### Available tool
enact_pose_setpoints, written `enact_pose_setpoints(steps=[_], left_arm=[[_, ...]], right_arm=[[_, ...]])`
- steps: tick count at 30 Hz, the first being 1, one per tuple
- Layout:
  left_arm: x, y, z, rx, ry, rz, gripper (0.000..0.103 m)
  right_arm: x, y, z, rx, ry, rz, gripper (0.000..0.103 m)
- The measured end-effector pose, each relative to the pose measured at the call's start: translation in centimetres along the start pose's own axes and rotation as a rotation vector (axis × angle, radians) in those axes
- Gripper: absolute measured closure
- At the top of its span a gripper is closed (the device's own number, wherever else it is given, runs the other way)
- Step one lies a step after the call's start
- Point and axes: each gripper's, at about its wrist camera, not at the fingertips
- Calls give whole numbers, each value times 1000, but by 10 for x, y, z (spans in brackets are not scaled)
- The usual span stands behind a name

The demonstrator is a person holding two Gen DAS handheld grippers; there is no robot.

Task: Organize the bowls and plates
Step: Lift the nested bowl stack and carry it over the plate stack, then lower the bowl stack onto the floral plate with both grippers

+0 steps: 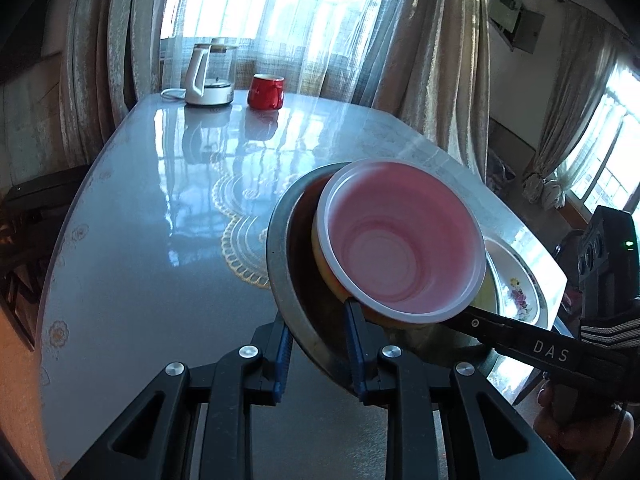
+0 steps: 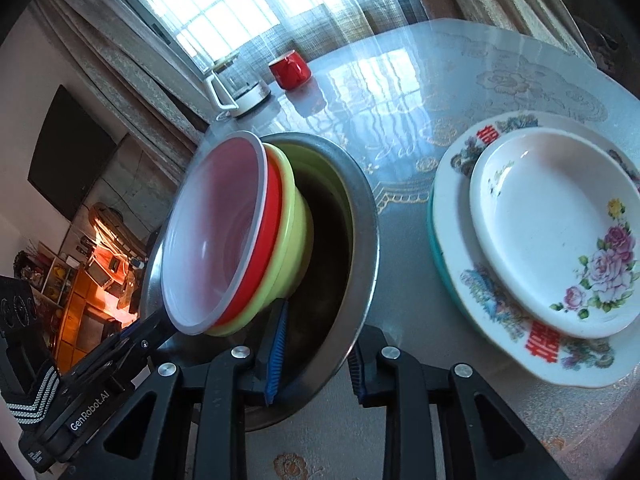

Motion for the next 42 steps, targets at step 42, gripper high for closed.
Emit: enact_pose_setpoints(steps=[42], left_arm=[[-107,38,-141,-191,-226,52,77]], right_arm=[[85,5,-142,-304,-183,-193,76]])
Point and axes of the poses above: each gripper's, at about its wrist camera, not at the fingertips, and x roughly against the way its jaws point, z to its left, y to its top, and after that the axes turned 14 degrees about -y, right-handed
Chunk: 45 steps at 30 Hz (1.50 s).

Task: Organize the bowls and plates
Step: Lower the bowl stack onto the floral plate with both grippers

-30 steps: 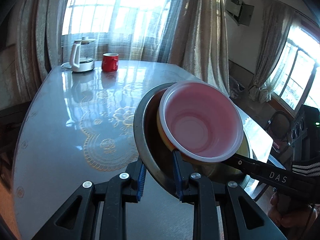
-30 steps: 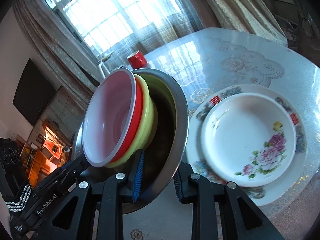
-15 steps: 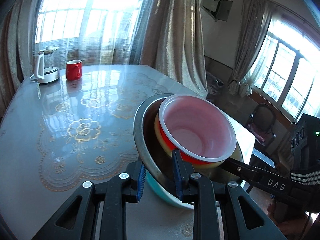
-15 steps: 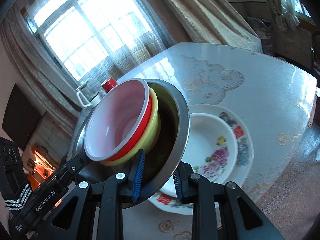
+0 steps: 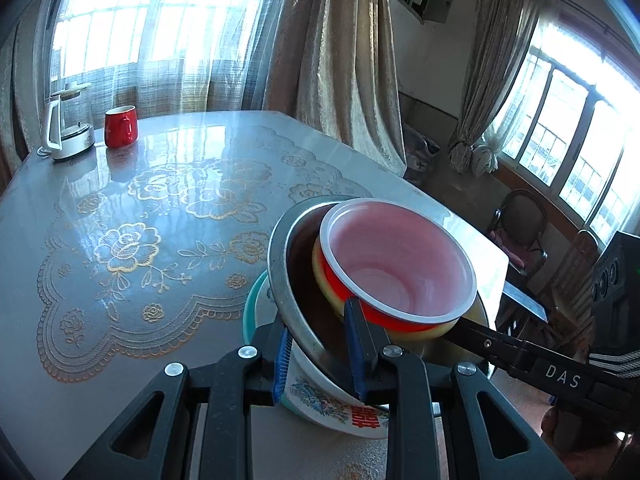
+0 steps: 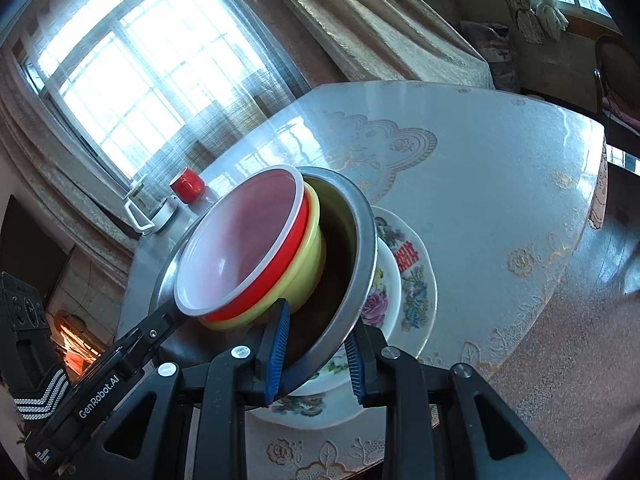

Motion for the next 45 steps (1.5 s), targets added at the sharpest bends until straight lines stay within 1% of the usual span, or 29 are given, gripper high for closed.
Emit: enact_pose_setpoints(steps=[14,19,45], left_arm=[[-17,-1,-1,-10,18,23,77],[-21,-2,1,-4,22,27,77],[-33,-1,1,-21,24,36,76]], right_arm=[[-8,-2,-14,-23,-11,28,76],[-12,-1,-13,-27,-18,41,76],[-17,-3,-14,-52,-39,48,75]])
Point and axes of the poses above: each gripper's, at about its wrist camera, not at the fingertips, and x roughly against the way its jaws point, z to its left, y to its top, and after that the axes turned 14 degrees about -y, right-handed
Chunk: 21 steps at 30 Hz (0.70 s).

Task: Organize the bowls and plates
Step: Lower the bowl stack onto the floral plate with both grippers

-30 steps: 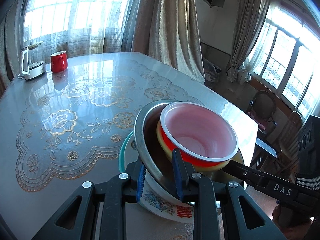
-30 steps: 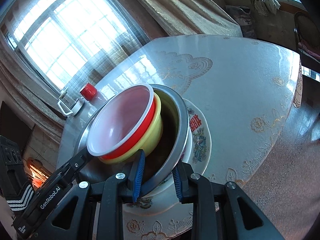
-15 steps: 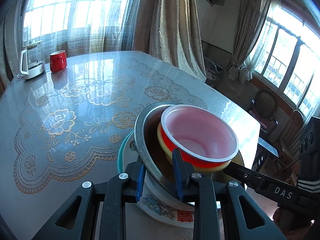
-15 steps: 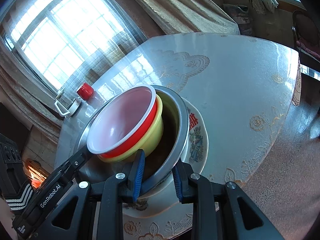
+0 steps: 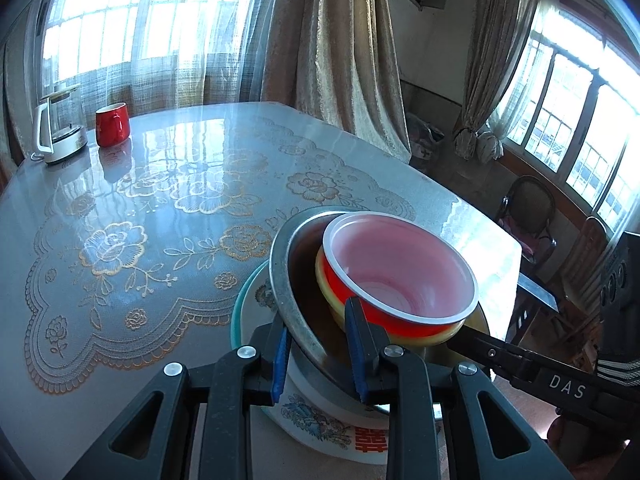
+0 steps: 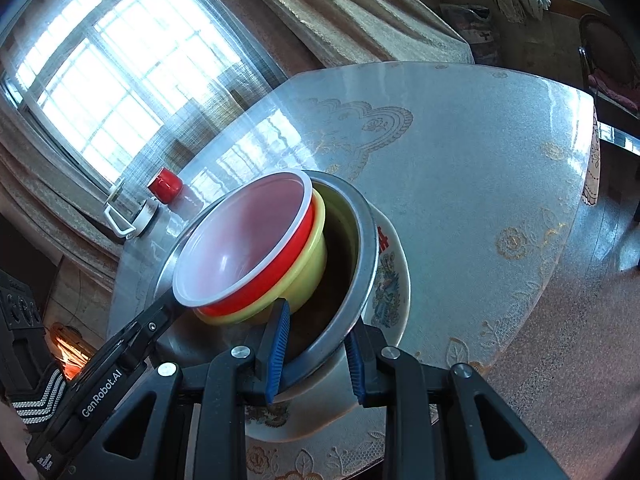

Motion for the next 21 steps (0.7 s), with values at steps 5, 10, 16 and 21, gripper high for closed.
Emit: enact_pose_setpoints(steps=[5,10,16,21], left_arm=[[-3,-2,3,10,12,7,76],[-5,-9,6,18,22,20,77],[-2,-18,11,51,4,29,76],[7,-23,6,26,29,18,74]], right_arm=[[1,-1,0,-2,14,11,74],[4,-3,-4,-12,29,21,73],[5,-7,-2,18,34,12,78],[7,-10,-3,24,33,10,81]])
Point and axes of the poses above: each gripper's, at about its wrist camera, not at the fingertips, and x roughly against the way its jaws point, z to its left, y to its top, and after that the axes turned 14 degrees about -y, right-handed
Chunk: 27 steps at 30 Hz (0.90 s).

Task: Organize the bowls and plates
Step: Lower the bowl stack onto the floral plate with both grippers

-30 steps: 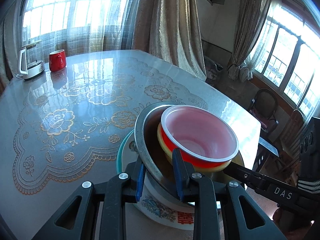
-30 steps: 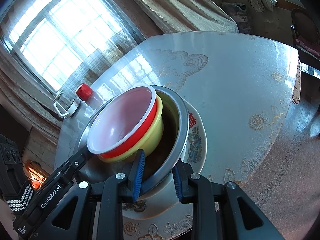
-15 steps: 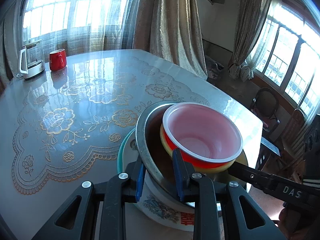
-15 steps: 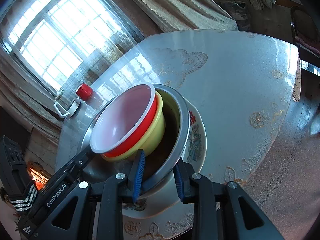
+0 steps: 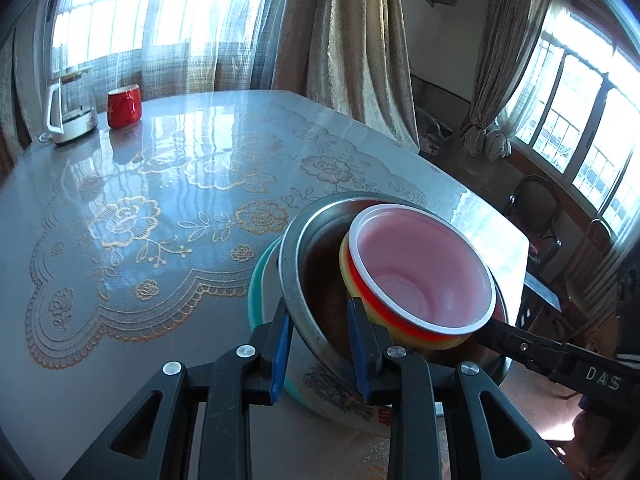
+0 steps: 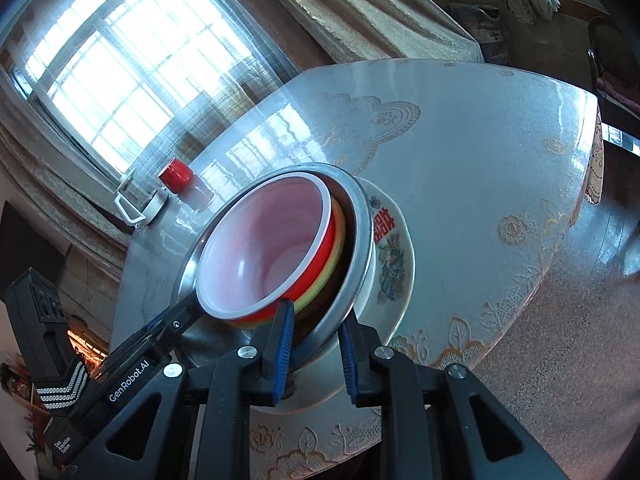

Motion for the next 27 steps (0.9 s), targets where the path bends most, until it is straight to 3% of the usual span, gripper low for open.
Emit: enact_pose_setpoints(steps=[7,15,21,27], left_arm=[[2,0,-9,-66,51,2,70],[10,2,-7,-67,50,-12,71],[18,-2,-8,-67,49,-24,71],[26,-6,-9,-68,62,-31,70]], right_arm=[[-1,0,0,-1,-11,-13,81],[3,-1,-1,-22,17,-18,71],[5,-6,-1,1,-6,-32,80],[5,-9,-1,-12,7,-44,78]])
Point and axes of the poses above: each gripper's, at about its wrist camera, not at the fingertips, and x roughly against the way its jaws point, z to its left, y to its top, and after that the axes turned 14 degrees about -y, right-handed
